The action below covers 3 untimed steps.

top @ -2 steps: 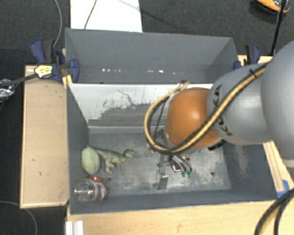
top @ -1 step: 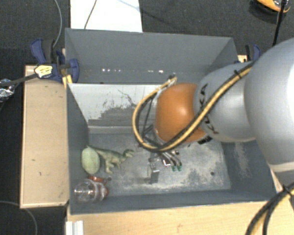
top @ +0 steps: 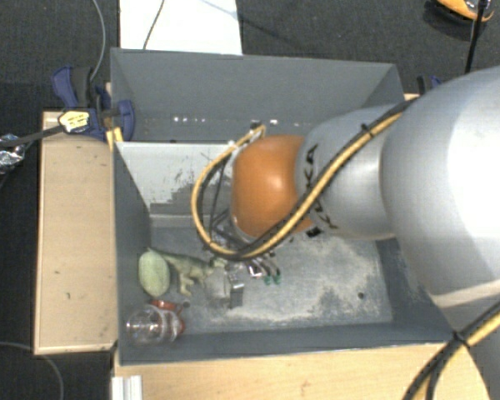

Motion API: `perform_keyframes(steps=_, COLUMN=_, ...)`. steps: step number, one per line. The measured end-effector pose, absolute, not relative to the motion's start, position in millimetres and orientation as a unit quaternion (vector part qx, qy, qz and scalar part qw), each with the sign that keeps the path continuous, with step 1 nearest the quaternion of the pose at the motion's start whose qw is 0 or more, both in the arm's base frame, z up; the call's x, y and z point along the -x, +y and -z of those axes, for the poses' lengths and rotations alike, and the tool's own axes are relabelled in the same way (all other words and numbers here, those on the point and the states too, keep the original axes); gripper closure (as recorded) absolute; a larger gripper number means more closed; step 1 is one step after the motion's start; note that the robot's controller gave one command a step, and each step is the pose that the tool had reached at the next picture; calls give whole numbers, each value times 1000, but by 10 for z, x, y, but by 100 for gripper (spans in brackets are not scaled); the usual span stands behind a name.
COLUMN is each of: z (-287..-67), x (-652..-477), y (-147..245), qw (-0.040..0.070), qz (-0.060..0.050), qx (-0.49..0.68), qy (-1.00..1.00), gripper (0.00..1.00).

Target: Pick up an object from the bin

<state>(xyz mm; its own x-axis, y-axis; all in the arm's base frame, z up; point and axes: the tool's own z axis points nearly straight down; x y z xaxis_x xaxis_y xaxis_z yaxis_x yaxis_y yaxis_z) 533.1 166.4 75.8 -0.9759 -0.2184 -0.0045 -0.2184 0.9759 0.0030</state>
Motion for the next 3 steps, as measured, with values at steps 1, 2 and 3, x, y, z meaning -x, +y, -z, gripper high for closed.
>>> perform_keyframes(steps=1, z=-724, x=-5554, y=2106, qw=6, qz=2, qx=180, qy=984, gripper=100)
perform_keyframes(steps=2, z=-724, x=-5555, y=2105, qw=6, qz=2, qx=180, qy=984, gripper=100)
perform_keyframes(steps=3, z=-829, x=-5549, y=2043, qw=8, qz=1, qx=186, qy=983, gripper=100)
